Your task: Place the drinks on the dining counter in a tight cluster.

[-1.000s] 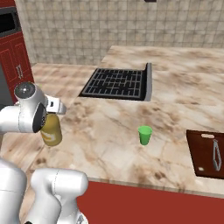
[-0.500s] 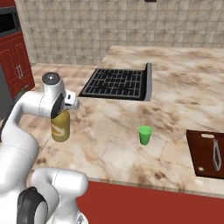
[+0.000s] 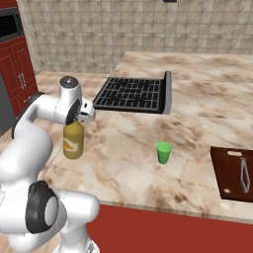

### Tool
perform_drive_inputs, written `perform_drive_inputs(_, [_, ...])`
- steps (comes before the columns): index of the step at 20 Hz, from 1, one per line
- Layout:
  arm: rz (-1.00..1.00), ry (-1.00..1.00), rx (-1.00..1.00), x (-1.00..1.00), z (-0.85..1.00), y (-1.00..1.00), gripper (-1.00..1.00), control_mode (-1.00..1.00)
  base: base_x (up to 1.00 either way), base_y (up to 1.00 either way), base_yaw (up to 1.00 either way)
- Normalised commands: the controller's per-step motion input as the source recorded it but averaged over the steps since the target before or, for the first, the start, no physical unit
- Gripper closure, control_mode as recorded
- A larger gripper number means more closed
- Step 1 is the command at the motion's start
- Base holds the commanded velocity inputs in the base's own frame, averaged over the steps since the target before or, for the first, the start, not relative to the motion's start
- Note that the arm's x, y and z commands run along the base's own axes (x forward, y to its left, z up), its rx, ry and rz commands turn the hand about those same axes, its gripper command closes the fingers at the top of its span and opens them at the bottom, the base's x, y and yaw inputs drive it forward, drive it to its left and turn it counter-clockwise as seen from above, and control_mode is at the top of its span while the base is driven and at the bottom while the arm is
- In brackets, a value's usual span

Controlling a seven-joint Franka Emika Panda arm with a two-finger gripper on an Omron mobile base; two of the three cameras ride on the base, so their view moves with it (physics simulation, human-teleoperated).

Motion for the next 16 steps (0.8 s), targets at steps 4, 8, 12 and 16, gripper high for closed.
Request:
perform_drive_inputs(4, [0.0,0.0,-0.02,0.17,-0.28,0.0,1.0,-1.0,0.0,0.0,0.0])
perform_drive_inputs(8, [0.0,0.0,-0.05,0.18,-0.3,0.0,1.0,-1.0,0.0,0.0,0.0])
perform_drive_inputs(12, [0.0,0.0,-0.07,0.23,-0.2,-0.01,1.0,-1.0,0.0,0.0,0.0])
perform_drive_inputs(16, [0.0,0.0,-0.04,0.25,-0.17,-0.02,1.0,-1.0,0.0,0.0,0.0])
